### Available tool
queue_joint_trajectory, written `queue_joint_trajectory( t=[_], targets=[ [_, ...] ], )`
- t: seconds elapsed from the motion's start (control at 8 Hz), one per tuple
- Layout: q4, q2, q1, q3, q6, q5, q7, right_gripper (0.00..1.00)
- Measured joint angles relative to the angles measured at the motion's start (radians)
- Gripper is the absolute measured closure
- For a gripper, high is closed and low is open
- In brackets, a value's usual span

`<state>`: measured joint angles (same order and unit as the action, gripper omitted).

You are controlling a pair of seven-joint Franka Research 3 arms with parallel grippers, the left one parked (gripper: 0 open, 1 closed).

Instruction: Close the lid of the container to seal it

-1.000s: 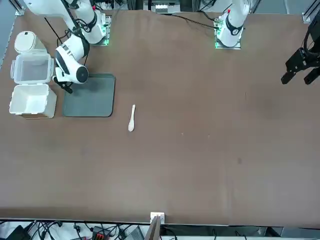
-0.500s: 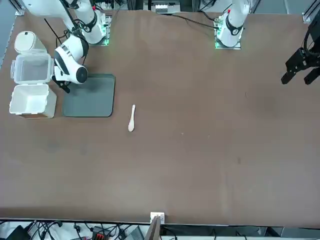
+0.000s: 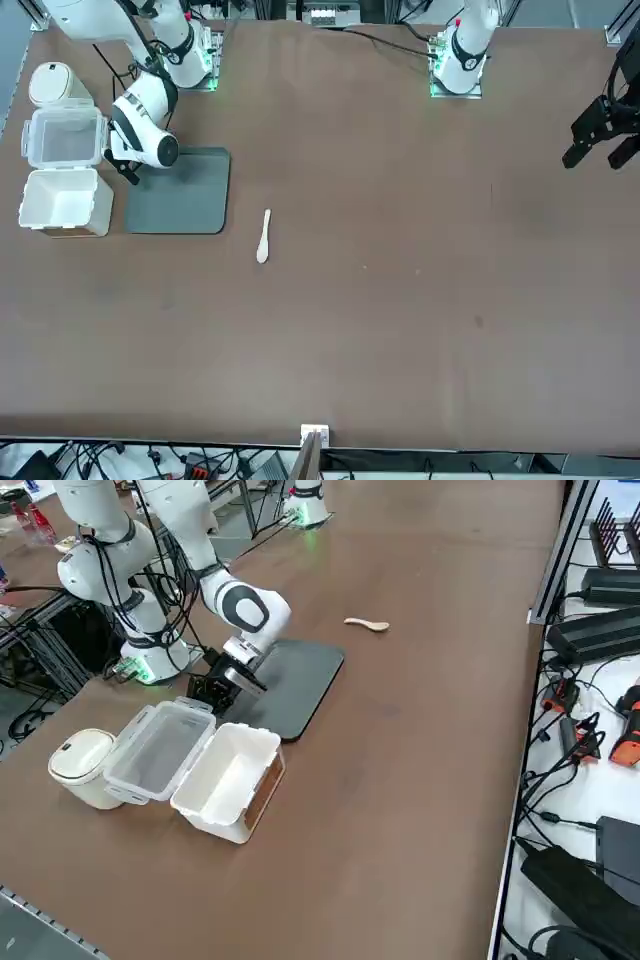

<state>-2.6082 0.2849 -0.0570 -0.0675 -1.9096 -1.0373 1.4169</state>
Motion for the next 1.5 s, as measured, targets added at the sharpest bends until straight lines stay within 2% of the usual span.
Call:
queue_joint_trajectory(
  t=[0.62, 1.5],
  targets=[
    [0.0, 0.0, 0.001, 0.0, 0.048, -0.053, 0.003, 0.98],
    [0.024, 0.0, 0.024, -0.01, 0.127, -0.063, 0.003, 0.98]
  ],
)
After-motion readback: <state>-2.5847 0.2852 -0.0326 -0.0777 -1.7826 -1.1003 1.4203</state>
